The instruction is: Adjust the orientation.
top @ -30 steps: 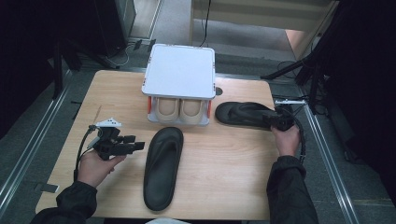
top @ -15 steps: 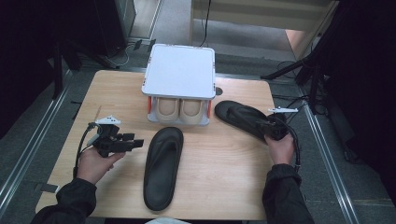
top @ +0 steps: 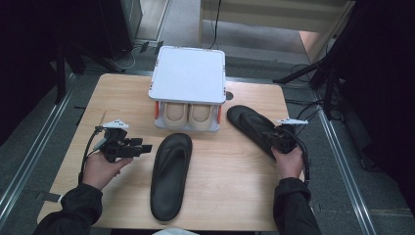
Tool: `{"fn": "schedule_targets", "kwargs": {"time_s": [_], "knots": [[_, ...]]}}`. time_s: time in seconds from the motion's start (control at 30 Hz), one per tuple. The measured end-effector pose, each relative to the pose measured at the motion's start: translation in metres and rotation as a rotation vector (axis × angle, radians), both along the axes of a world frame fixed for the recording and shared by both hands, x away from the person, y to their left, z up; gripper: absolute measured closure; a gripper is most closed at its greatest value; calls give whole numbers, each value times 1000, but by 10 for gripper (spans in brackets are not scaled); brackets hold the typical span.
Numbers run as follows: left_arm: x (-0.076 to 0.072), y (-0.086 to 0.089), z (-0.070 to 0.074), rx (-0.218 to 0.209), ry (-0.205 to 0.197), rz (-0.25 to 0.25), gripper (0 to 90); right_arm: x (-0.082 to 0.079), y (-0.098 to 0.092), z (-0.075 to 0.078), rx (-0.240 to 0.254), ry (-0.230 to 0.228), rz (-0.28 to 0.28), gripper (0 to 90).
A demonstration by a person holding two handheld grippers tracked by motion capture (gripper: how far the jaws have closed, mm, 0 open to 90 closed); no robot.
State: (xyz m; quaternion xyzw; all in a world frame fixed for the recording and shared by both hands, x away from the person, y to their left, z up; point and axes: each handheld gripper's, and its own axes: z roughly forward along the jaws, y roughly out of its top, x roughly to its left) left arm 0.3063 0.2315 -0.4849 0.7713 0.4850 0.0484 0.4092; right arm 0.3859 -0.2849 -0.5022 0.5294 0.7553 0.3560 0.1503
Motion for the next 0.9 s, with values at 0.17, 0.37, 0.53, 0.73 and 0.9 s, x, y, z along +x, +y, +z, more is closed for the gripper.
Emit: {"fn": "schedule_targets", "kwargs": {"time_s": [0.17,0.37,0.53,0.73,0.9], "knots": [[1,0,0,0,3,-5,434,-5,6,0,19,0,6,900],[3,0,-1,5,12,-10,434,-6,12,0,12,-1,15,894],[3,1,-1,6,9,-2,434,-7,7,7,36,-33,11,833],[4,2,-1,11,12,-3,434,-6,8,16,65,-53,30,670],[4,2,-1,13,12,-2,434,-3,14,16,71,-45,52,618]]}}
